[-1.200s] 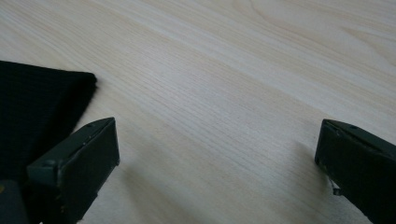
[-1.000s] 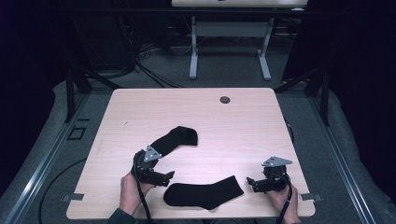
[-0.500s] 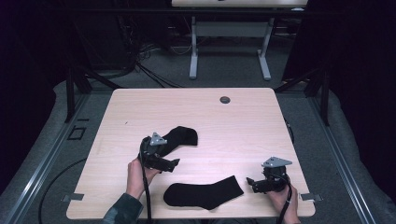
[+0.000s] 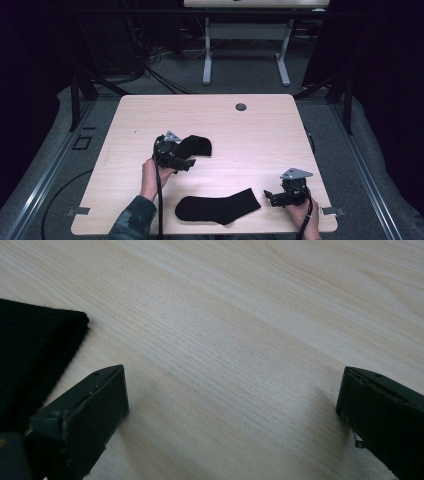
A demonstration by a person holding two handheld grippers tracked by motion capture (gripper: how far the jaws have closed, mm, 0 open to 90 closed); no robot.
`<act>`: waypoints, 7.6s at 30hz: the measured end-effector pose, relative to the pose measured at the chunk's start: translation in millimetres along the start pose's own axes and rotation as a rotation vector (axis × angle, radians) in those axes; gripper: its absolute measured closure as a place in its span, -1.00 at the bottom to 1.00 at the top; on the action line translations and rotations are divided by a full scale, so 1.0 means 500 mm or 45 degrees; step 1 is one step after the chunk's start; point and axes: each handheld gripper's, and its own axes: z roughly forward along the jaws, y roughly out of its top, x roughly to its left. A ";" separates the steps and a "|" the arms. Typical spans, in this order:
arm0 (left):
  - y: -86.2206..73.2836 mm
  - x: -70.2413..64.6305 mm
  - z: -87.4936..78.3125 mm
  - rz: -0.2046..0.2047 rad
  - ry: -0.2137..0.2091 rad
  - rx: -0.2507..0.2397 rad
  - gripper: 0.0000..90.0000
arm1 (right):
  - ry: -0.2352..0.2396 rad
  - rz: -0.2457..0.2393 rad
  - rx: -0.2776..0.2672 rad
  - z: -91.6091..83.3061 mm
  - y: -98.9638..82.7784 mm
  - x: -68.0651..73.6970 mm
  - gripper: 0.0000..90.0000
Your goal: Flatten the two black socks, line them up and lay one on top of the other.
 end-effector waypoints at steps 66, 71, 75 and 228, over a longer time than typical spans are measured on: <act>0.069 0.010 0.127 -0.026 -0.008 0.149 0.75 | -0.011 0.013 -0.015 -0.002 -0.002 0.001 -0.95; 0.073 -0.028 0.086 0.041 -0.051 0.095 0.75 | -0.013 0.012 -0.015 -0.002 -0.002 0.001 -0.95; 0.065 -0.060 0.067 0.080 -0.088 0.079 0.74 | -0.013 0.013 -0.015 -0.002 -0.002 0.001 -0.95; -0.097 -0.044 0.048 0.105 0.120 0.282 -0.53 | 0.005 -0.068 0.251 0.076 0.149 0.043 -0.36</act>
